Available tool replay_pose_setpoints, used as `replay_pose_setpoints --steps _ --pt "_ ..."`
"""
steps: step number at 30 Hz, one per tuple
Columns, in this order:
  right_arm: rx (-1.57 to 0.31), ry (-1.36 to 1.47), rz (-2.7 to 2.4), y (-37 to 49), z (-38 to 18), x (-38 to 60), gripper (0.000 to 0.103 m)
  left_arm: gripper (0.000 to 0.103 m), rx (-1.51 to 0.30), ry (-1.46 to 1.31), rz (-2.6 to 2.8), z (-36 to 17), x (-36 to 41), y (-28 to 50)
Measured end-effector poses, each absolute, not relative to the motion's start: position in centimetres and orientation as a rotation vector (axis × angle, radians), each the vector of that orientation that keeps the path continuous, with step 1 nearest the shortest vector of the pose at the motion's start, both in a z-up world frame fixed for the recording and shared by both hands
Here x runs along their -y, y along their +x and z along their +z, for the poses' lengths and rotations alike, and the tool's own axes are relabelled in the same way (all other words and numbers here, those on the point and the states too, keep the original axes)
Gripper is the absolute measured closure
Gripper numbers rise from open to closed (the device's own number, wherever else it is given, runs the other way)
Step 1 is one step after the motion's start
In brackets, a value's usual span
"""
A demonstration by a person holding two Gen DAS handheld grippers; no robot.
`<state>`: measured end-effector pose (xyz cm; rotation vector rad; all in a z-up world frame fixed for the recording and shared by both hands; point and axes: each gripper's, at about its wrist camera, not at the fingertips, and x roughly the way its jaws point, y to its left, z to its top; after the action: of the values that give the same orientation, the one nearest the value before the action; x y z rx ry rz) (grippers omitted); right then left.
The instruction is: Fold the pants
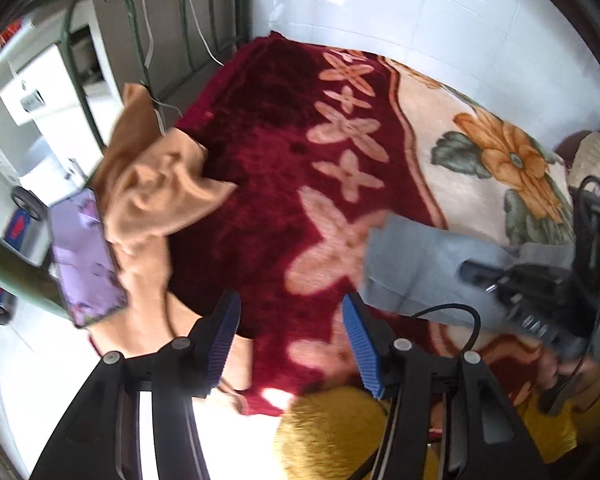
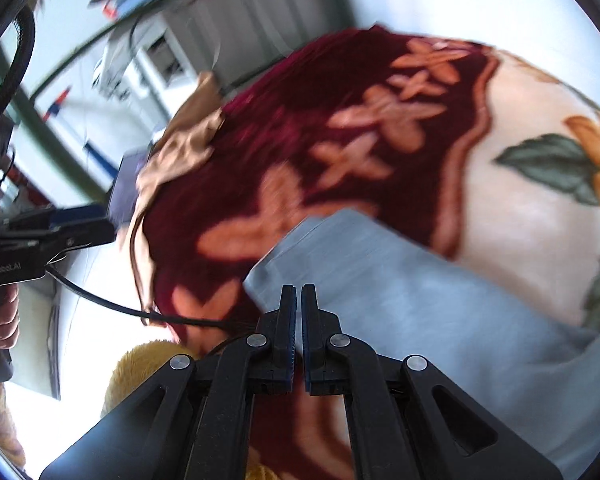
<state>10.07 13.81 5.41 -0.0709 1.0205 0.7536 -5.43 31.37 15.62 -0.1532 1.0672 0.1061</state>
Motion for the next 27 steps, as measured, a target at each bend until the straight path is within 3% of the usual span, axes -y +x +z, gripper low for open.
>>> replay_pose_setpoints --steps 5,7,9,27 --pt "-1.071 -0.077 0.733 9.4 4.4 -13.5 0.099 0.047 -1.083 -0.214 0.059 13.2 -29.7 -5.4" --pt "-1.101 -0.014 0.705 10.0 4.5 -11.9 0.086 0.047 -1.082 -0.26 0.028 12.5 -29.4 -5.4" --pt "-1.109 0.017 0.671 10.3 4.7 -10.7 0.083 0.047 -1.081 -0.311 -0.001 11.8 -29.1 -5.3" --pt "-1.09 -0.075 0.576 6.8 3.4 -6.2 0.082 0.047 -1.052 -0.382 -0.163 12.4 -23.0 -7.0"
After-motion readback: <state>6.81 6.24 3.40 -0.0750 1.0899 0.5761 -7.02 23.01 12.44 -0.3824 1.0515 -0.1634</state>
